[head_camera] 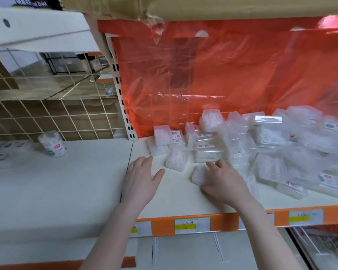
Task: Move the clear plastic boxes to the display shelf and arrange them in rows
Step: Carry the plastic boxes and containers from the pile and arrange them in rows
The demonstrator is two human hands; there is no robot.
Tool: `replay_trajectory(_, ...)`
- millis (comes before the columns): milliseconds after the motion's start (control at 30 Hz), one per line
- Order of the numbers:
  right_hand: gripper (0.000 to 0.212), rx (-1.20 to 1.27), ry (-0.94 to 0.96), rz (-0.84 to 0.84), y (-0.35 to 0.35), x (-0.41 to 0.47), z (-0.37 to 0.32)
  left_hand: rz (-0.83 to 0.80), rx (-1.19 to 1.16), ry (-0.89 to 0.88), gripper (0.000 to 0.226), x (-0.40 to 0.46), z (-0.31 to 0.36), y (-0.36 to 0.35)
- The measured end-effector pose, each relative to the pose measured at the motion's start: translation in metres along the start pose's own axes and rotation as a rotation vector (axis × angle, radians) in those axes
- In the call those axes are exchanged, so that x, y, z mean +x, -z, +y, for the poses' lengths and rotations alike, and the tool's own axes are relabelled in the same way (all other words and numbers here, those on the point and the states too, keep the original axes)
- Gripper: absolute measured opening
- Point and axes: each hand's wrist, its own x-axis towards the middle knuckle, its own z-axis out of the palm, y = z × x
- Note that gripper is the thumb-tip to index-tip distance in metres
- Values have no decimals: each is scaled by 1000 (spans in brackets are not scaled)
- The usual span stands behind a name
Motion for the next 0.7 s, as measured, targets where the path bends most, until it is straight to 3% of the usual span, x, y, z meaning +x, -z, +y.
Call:
replay_trajectory(333,58,53,-27,97,15,-9,1,-25,7,-41,53,17,12,2)
replay_trajectory(700,69,-32,-94,361,18,-36,25,-181,75,-217,50,44,42,-29)
